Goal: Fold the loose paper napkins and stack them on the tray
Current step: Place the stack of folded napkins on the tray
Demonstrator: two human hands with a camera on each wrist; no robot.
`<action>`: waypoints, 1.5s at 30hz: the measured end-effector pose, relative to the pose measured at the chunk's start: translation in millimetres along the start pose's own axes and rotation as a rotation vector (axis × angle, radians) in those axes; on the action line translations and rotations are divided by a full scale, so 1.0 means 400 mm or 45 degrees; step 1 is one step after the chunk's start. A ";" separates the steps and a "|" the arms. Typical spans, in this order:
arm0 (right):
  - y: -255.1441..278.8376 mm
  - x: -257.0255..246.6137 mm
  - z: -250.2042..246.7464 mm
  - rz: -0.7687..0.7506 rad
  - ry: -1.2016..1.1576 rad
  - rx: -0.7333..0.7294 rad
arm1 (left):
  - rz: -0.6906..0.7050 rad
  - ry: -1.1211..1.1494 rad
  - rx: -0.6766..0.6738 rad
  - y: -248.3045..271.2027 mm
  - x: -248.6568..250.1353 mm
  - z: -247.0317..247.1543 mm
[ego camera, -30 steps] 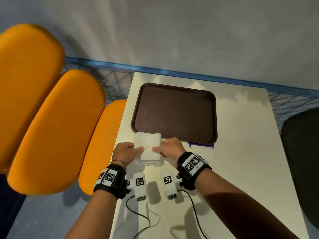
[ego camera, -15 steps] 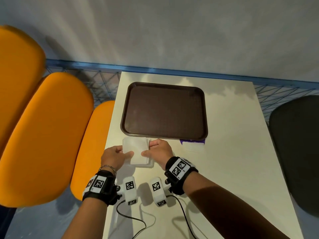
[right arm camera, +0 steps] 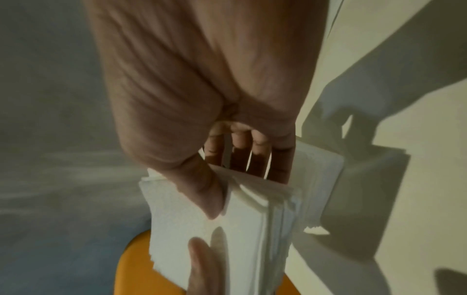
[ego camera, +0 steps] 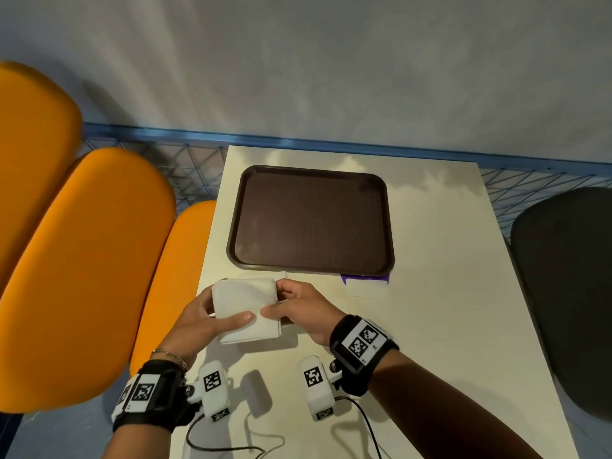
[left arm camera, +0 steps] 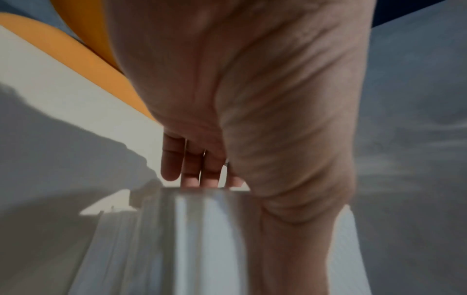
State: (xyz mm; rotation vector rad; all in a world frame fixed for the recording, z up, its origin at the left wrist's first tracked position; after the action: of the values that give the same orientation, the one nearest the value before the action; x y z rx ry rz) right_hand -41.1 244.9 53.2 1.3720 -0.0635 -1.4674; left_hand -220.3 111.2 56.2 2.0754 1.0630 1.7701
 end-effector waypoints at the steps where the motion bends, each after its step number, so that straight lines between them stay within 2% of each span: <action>1: 0.012 -0.009 0.000 0.013 -0.021 -0.037 | 0.011 0.044 -0.049 0.014 0.008 0.005; 7: 0.057 -0.051 -0.026 0.026 -0.047 -0.136 | 0.009 0.175 -0.239 0.054 0.045 0.044; 10: 0.076 -0.075 -0.066 0.006 -0.040 -0.117 | -0.018 0.184 -0.259 0.054 0.075 0.073; 16: 0.107 -0.129 -0.227 -0.048 0.001 0.142 | -0.008 0.010 -0.075 -0.006 0.188 0.210; 18: 0.096 -0.146 -0.299 -0.068 -0.010 0.253 | -0.015 -0.058 0.008 -0.068 0.217 0.288; 21: 0.067 -0.174 -0.411 -0.055 -0.037 0.393 | -0.053 -0.059 0.029 -0.183 0.250 0.410; 27: -0.053 -0.188 -0.559 -0.089 0.272 0.637 | -0.110 -0.254 0.138 -0.371 0.268 0.552; 31: -0.102 -0.181 -0.580 -0.164 0.547 0.719 | -0.112 -0.353 0.234 -0.421 0.257 0.586; 35: -0.100 -0.168 -0.582 -0.197 0.711 0.761 | -0.055 -0.610 0.288 -0.416 0.261 0.612; 39: -0.095 -0.166 -0.587 -0.198 0.806 0.751 | -0.037 -0.779 0.289 -0.410 0.265 0.630; 45: -0.091 -0.200 -0.589 -0.248 0.912 0.725 | -0.078 -0.819 0.257 -0.414 0.281 0.634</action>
State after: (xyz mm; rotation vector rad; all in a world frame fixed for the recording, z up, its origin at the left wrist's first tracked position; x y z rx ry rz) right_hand 91.1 453.6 5.3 2.3605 0.1246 -1.0609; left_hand -46.9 373.4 -18.8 2.4363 1.1051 0.8716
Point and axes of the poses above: each hand's wrist, its own y-axis away from the middle knuckle, its own z-axis out of the palm, x = y × z, the point moved 1 cm from there along -y, towards the middle knuckle, and after that the axes turned 15 degrees about -y, right-handed, at the moved point
